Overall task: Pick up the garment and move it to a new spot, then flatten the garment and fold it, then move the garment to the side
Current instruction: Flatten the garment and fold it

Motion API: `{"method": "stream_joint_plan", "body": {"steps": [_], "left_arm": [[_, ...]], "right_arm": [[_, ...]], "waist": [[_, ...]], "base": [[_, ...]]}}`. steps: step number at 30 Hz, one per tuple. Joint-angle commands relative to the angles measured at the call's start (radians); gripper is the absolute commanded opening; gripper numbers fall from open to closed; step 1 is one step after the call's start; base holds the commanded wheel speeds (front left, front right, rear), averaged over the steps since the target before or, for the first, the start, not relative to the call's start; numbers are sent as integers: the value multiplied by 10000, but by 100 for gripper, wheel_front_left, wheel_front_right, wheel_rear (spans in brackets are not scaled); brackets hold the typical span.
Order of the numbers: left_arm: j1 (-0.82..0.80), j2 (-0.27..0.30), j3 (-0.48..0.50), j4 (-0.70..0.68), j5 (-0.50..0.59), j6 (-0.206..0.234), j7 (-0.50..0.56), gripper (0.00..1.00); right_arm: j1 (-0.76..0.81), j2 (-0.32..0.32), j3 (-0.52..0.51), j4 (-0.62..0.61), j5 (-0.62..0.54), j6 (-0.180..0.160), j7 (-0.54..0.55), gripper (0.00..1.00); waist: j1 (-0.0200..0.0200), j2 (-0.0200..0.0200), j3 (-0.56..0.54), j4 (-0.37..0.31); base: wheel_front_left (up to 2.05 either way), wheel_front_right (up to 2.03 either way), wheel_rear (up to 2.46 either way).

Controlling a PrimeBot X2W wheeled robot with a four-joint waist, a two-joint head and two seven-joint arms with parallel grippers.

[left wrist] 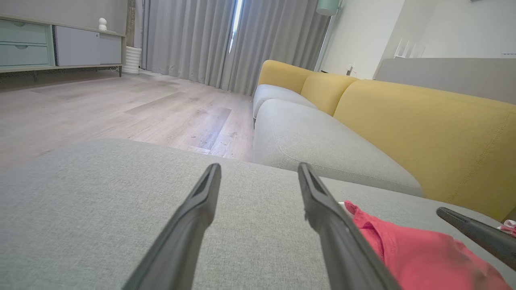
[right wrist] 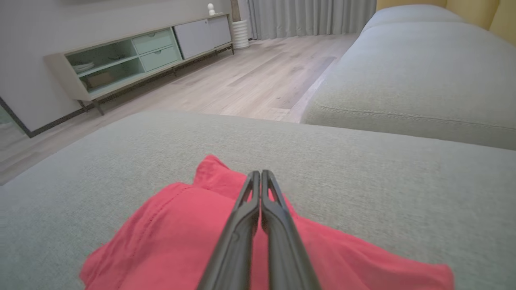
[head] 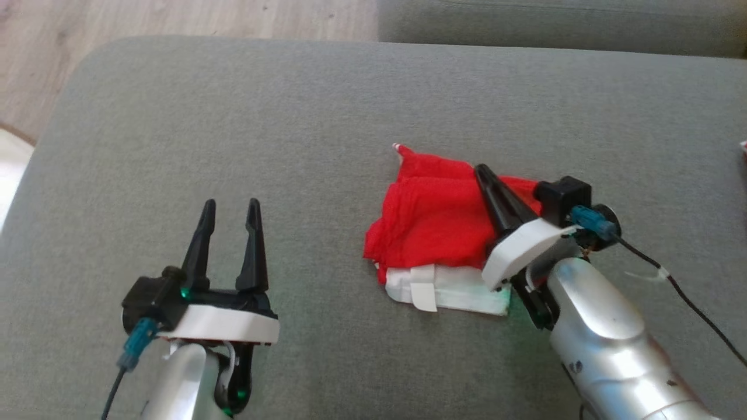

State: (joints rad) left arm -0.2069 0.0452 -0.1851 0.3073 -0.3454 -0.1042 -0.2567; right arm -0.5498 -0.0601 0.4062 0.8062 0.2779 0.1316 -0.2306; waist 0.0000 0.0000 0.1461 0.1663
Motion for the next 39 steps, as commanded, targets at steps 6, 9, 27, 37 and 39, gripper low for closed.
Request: {"method": "stream_joint_plan", "body": {"steps": [6, 9, 27, 37, 39], "left_arm": [[-470, 51, 56, -327, -170, 75, -51, 100], [-460, 51, 56, -315, -173, 87, -51, 100], [-233, 51, 747, -530, 28, 74, -51, 100], [88, 51, 640, -564, 29, 88, -51, 100], [186, 51, 610, -554, 36, 85, -51, 100]], "right_arm": [[-385, 99, 1262, 360, 316, -9, 9, 0], [-345, 99, 1737, 742, 470, -9, 520, 0], [-480, 51, -1086, -346, 42, -9, -306, 0], [1797, 89, -3770, -2795, -1597, -9, -310, 93], [2253, 93, -3886, -3204, -1494, -9, -310, 100]], "waist": [[0, 0, 223, 611], [0, 0, 224, 671], [0, 0, -410, -838], [0, 0, -829, -1366], [0, 0, -913, -1401]], "base": [[0, 0, 0], [0, 0, 0], [0, 0, 0], [0, 0, 0], [0, 0, 0]]}}
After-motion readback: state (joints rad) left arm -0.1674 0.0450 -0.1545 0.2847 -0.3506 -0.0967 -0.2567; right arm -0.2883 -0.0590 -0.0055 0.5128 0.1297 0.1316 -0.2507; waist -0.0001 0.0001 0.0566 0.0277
